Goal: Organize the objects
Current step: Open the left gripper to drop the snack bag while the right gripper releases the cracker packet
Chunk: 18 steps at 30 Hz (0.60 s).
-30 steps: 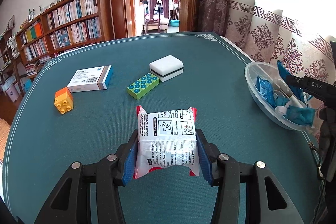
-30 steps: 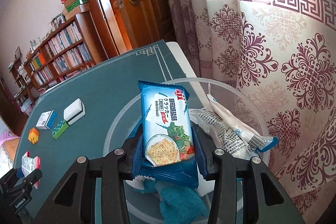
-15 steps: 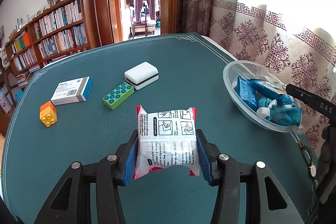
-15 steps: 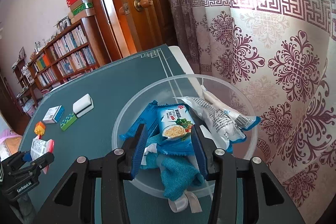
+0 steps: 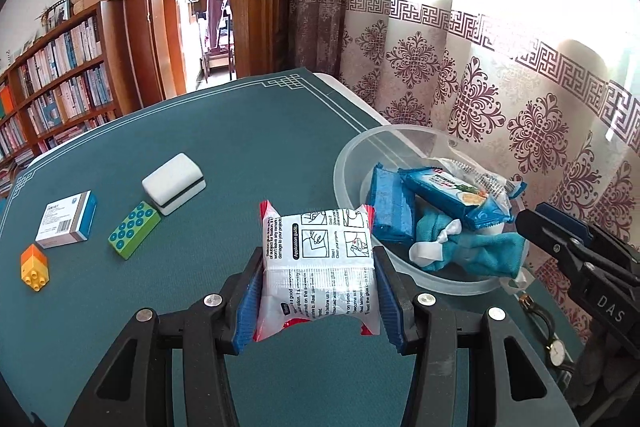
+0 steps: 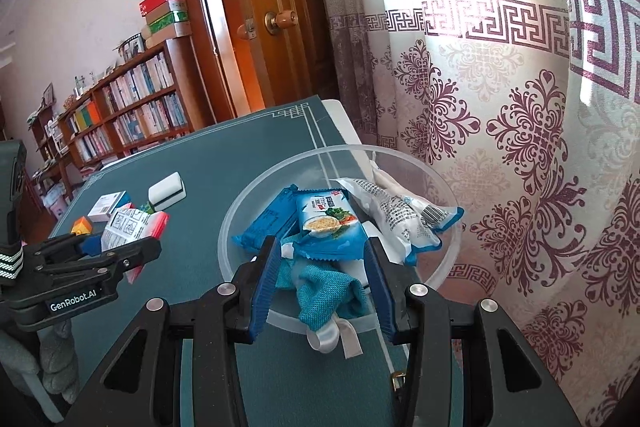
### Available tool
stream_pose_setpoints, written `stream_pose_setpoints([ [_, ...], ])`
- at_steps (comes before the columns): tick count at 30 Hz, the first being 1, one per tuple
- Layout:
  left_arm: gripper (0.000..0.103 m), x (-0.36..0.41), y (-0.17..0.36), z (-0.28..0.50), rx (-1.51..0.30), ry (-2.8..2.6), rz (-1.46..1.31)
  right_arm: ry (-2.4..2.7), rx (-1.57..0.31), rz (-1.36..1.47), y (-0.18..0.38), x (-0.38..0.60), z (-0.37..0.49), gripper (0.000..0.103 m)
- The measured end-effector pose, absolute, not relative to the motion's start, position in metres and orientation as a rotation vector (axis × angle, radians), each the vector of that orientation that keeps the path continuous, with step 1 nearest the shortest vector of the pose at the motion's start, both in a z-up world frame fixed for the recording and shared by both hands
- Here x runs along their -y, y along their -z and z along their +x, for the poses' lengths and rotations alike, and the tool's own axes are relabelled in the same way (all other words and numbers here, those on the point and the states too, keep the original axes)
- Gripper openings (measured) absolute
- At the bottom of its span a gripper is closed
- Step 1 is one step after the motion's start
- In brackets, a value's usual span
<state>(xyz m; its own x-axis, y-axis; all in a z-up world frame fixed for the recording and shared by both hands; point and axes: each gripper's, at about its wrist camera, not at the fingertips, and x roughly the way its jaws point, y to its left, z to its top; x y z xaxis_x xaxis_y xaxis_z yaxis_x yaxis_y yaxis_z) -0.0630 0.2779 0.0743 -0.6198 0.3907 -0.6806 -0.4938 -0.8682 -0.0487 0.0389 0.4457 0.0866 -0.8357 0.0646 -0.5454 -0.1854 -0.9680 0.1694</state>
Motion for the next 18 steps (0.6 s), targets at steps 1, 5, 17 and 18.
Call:
stream_pose_setpoints([
  [1, 0.053, -0.284, -0.075, -0.064, -0.202, -2.438, -0.974, -2.873, -0.33, -0.84, -0.086, -0.447, 0.04, 0.045],
  [5, 0.053, -0.306, -0.075, -0.07, -0.223, -2.405, -0.961, -2.873, -0.356, -0.833, -0.086, -0.451, 0.041, 0.045],
  [17, 0.077, -0.338, -0.073, -0.102, -0.136, -2.353, -0.966, -2.854, -0.386, -0.844, -0.082, -0.458, 0.04, 0.045],
  [18, 0.079, -0.335, -0.073, -0.103, -0.134, -2.354, -0.969, -2.853, -0.389, -0.846, -0.081, -0.459, 0.04, 0.045],
])
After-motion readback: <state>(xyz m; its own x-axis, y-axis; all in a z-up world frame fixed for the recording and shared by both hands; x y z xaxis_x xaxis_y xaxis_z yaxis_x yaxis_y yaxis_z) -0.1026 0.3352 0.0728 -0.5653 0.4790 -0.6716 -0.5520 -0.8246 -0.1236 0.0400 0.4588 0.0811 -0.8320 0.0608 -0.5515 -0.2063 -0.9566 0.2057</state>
